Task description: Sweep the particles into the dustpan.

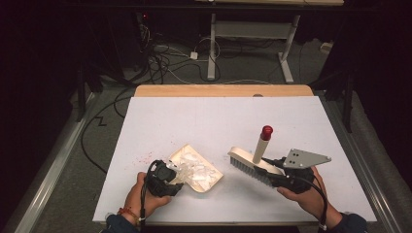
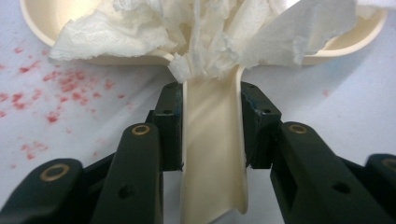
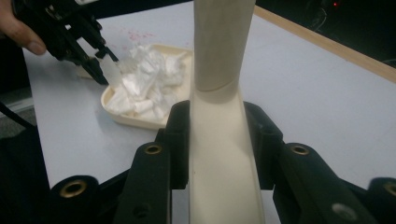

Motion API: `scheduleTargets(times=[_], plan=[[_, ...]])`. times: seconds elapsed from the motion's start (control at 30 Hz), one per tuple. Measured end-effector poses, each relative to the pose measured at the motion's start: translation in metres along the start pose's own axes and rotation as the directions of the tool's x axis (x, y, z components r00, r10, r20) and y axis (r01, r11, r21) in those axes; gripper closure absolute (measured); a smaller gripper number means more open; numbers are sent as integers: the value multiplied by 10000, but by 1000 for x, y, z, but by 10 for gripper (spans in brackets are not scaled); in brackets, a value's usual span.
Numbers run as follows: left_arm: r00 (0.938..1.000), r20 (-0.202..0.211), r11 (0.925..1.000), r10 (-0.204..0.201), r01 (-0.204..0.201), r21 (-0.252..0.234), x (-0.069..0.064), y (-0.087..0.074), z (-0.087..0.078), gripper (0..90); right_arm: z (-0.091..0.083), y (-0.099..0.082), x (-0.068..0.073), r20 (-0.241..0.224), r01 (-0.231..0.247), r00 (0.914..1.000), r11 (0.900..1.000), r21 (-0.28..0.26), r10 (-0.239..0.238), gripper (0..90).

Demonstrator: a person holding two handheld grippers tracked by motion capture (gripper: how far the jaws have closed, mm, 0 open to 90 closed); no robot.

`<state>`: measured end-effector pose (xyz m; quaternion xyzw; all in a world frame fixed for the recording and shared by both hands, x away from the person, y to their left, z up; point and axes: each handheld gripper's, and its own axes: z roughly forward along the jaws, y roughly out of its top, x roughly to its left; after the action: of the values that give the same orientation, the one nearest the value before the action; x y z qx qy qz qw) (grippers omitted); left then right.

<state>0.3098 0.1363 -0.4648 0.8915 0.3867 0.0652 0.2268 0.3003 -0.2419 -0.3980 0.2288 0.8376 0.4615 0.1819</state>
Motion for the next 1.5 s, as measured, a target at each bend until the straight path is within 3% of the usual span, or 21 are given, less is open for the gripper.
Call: scheduleTargets(times=[0.47,0.83,1.3,1.37,1.5], plan=[[9976,-323,9979,-617,611,-191,14,-8,-6,627,-20,-17,-19,122,-404,9991,9982,437,399,680],[9910,-562,9922,-1216,1198,-343,27,-13,-6,627,-25,-24,-21,10,-473,9989,9956,810,474,680],[9728,-874,9752,-2144,2081,-758,45,-20,-7,627,-25,-28,-21,-301,-312,9989,9929,1149,349,680],[9679,-1077,9721,-2270,2185,-848,47,-21,-8,627,-25,-29,-22,-302,-377,9987,9923,1180,415,680],[9548,-1209,9592,-2715,2582,-1150,54,-26,-10,626,-23,-29,-22,-309,-395,9986,9921,1193,434,680]])
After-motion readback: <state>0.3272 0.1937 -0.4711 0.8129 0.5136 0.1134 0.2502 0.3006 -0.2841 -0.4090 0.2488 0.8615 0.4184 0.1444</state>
